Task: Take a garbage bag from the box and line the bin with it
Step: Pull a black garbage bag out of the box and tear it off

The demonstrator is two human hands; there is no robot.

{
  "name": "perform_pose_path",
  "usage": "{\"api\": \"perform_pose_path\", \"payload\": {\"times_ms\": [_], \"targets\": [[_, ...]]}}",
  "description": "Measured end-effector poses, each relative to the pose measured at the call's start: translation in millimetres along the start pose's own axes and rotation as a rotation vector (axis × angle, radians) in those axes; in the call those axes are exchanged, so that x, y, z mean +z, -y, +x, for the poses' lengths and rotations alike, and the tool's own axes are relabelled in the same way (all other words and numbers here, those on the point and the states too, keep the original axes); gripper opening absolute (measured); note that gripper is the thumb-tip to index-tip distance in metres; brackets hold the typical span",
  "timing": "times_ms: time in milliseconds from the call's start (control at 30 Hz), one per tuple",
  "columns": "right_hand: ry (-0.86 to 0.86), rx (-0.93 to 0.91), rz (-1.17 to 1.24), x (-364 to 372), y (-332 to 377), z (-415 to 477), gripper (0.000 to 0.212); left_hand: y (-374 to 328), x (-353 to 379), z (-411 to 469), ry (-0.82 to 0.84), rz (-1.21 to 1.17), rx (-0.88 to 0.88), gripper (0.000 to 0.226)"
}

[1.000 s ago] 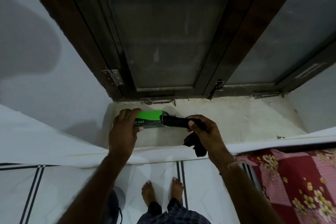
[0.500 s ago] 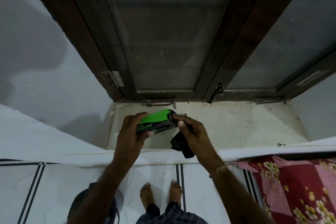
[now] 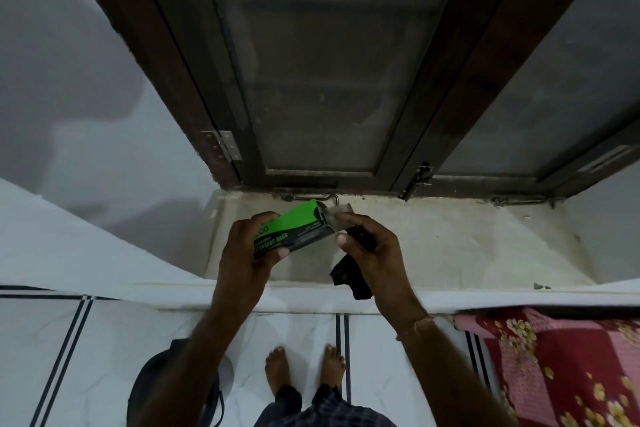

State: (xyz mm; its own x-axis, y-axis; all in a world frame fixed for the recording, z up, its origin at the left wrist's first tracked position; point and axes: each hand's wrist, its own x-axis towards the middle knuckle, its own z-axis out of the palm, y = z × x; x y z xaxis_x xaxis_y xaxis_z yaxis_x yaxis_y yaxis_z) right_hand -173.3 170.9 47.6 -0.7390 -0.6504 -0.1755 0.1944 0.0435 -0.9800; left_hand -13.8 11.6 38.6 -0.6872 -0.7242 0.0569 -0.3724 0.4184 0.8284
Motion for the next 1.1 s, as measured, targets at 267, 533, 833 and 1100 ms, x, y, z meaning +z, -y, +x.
{"api": "perform_pose_path", "payload": {"times_ms": [267, 533, 833, 1100], "targets": [[0.002, -0.033, -0.062, 0, 12, -9, 0.051, -5, 3, -10, -0.026, -0.012, -0.017, 0.052], [-0.194, 0.008, -0.159, 2, 8, -9, 0.029, -7, 3, -15, -0.026, -0.016, -0.005, 0.052], [-0.047, -0.050, -0.057, 7, 14, -16, 0.039, -8, -3, -21, 0.014, -0.036, 0.072, 0.052], [-0.261, 0.067, -0.057, 13, 1, -21, 0.064, -11, -4, -22, -0.017, -0.026, 0.103, 0.051]]}}
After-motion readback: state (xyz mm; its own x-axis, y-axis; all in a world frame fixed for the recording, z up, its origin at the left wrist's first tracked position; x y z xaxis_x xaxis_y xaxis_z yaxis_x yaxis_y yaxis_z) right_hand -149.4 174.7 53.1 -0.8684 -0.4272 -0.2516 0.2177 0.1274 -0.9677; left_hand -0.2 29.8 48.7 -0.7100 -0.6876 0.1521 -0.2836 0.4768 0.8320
